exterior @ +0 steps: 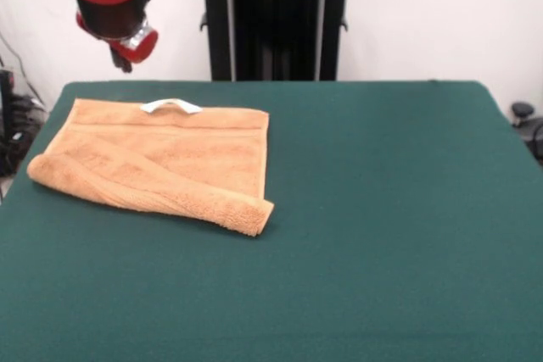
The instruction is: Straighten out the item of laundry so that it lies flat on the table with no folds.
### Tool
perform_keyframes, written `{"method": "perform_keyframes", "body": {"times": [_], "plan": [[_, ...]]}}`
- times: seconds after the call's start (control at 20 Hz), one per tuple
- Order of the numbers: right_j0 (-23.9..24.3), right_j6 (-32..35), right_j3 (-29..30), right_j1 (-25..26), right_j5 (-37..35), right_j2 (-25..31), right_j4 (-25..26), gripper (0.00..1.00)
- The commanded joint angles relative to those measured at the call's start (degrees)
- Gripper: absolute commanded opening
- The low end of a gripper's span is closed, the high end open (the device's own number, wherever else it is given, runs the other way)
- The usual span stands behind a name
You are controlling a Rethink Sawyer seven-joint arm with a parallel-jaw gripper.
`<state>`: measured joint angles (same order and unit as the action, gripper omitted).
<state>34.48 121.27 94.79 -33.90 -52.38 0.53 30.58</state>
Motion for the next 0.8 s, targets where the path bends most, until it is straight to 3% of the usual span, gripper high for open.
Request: {"method": "perform_keyframes", "body": {"times": [0.05,0.25,0.45,0.8], "plan": [[-2.87,0.05,1.84,1.46,3.35,1.38,2.57,0.0],[-2.2,0.59,2.1,1.62,1.64,1.93,0.32,0.0],[-1.39,2.1,3.01,1.87,5.77,2.34,-0.04,0.0],[-2.53,6.23,5.87,-0.17,25.6,1.83,4.62,0.0]]}}
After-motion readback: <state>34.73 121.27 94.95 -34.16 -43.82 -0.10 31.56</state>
